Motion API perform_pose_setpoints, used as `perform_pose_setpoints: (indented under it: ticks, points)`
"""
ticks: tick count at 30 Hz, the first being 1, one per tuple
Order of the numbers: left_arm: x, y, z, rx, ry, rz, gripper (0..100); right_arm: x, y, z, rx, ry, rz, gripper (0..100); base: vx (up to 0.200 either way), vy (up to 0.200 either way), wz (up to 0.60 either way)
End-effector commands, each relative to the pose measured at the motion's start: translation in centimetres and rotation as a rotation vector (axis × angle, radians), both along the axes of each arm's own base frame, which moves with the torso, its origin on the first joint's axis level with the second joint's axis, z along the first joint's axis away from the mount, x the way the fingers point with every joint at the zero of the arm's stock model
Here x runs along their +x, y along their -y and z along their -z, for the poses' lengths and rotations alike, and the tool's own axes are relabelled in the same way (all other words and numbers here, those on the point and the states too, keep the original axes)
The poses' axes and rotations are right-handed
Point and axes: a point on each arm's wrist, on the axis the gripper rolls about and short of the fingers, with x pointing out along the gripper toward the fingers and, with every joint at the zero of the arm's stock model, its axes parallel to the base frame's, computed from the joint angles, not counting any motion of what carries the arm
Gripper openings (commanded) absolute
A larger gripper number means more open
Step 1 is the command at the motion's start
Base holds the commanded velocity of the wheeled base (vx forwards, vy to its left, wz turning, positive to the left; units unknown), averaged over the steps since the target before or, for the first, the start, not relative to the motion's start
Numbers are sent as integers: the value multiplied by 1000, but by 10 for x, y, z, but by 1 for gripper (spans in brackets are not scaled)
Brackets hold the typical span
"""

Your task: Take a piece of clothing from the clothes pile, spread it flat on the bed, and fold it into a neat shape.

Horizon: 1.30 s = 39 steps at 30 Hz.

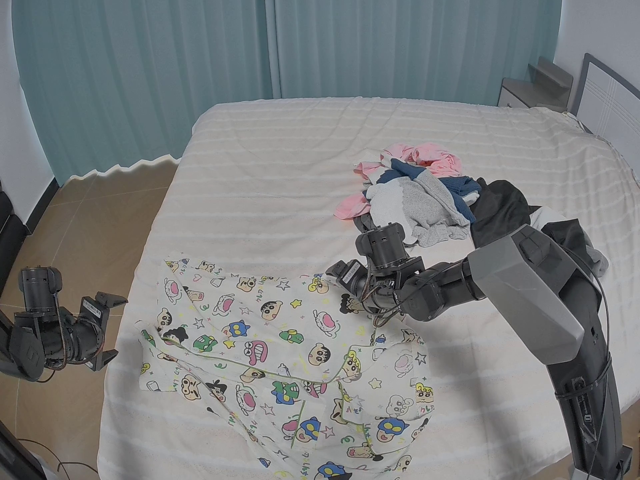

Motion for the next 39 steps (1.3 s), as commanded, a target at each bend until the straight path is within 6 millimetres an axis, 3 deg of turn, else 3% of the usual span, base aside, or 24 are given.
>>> perform_pose_setpoints:
  ticks: [1, 12, 19, 23, 32, 39]
  points:
    - [0, 0, 0, 0, -1, -1, 100, 10, -9, 14, -15, -26, -2, 100, 0, 0, 0]
    - [0, 0, 1, -1, -4, -1, 100, 29, -18, 23, -2, -16, 16, 100, 0, 0, 0]
    - [1, -1, 2, -2, -9, -2, 100, 34, 0, 67, -79, -121, 56, 100, 0, 0, 0]
    - [1, 0, 3, -2, -10, -1, 100, 37, 9, 77, -113, -140, 95, 100, 0, 0, 0]
    - [2, 0, 3, -3, -12, -1, 100, 38, 5, 27, -61, -51, 92, 100, 0, 0, 0]
    - [1, 0, 4, -3, -13, -1, 100, 35, 2, 25, -62, -57, 86, 100, 0, 0, 0]
